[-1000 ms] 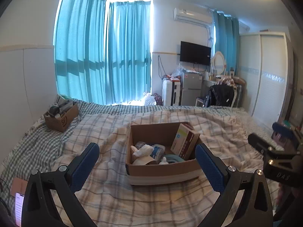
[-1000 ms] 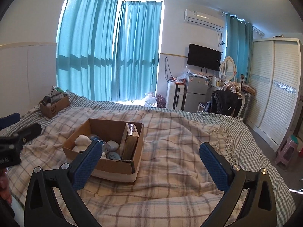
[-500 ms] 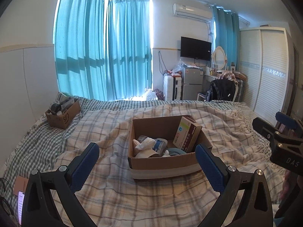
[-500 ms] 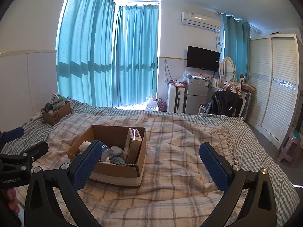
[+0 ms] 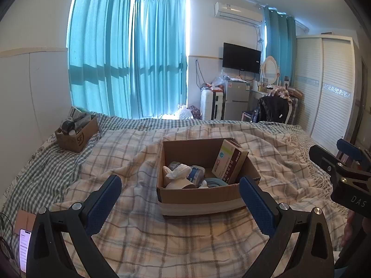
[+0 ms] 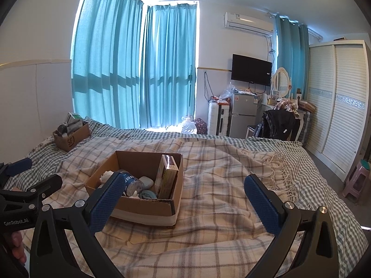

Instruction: Organize objects

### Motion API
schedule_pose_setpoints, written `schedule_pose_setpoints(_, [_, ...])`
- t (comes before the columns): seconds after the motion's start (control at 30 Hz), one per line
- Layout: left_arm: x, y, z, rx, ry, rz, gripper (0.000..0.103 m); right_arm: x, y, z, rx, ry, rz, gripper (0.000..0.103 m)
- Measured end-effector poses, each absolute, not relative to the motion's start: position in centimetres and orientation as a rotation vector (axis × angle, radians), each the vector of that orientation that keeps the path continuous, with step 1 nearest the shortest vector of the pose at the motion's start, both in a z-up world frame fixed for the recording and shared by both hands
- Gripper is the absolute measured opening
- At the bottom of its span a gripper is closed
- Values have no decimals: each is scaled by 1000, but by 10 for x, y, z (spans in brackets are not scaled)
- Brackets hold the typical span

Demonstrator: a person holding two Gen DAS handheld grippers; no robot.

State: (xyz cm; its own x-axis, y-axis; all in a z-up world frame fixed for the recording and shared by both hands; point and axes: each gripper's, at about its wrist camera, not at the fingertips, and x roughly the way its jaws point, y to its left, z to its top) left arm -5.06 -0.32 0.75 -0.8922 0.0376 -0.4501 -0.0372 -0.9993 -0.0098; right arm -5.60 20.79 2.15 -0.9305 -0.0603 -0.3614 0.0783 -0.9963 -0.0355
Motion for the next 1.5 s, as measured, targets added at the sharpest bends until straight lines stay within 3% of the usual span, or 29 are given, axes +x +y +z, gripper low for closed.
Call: schedule_pose_setpoints(1.5, [-52, -18, 6, -742, -35, 3062, 103, -61, 211, 16, 584, 21, -2998, 103])
